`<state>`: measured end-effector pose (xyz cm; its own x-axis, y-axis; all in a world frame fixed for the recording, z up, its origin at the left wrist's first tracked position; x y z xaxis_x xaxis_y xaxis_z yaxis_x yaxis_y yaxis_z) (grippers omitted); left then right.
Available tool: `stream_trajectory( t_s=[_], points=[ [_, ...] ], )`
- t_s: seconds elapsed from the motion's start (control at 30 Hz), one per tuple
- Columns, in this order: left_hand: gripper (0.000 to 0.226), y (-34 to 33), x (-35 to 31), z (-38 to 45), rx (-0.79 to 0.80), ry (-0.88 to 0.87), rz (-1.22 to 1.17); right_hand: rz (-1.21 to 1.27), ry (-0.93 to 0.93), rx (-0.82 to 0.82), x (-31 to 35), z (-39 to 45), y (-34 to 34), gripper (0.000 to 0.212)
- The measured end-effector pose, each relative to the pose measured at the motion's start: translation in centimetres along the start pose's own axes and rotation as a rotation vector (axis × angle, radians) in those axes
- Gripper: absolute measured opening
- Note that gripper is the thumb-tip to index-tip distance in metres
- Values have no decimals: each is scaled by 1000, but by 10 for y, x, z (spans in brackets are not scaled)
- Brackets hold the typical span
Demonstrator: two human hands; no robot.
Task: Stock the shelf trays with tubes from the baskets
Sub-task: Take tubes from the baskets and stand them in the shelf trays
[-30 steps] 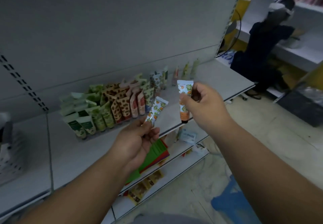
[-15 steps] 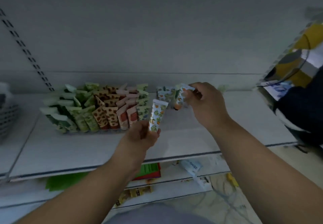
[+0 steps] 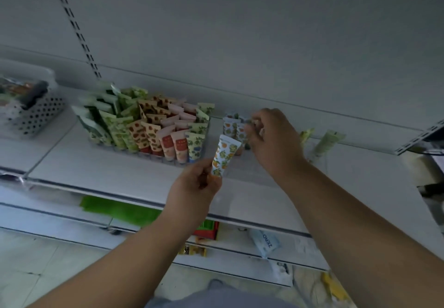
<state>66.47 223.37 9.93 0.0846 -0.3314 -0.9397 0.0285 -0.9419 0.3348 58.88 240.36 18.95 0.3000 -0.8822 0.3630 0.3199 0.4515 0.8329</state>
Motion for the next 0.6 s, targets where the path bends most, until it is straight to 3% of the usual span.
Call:
stream_trajectory(
  t_s=[0.07,0.17,0.2,0.3,0.4,0.6],
  points=[
    [30,-5,-2,2,-11,-39,29,218,58,-24,14,-12,16,21],
    [33,-14,-6,4,2,-97,83,407,25,311,26,-25,0,10],
    [34,-15,-9,4,1,-120,107,396,21,348,24,-26,-2,6],
    [48,-16,-11,4,-33,-181,232,328,32,204,14,-12,13,8],
    [57,-20,-6,4,-12,-283,557,167,87,73,13,6,31,12],
    [57,-28,5,6,58,-344,689,12,185,211,30,14,-1,16]
  ],
)
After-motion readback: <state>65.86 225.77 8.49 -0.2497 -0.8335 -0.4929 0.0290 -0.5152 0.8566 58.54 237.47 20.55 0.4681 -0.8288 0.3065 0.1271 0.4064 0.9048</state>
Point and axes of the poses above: each hand's wrist, its own z-axis towards the middle knuckle, its own y-axis out of the back of the hand, x = y × z, the point moved 8 cm from there along z, towards the middle knuckle, and after that the axes turned 2 degrees about y, right-handed, at the moved point
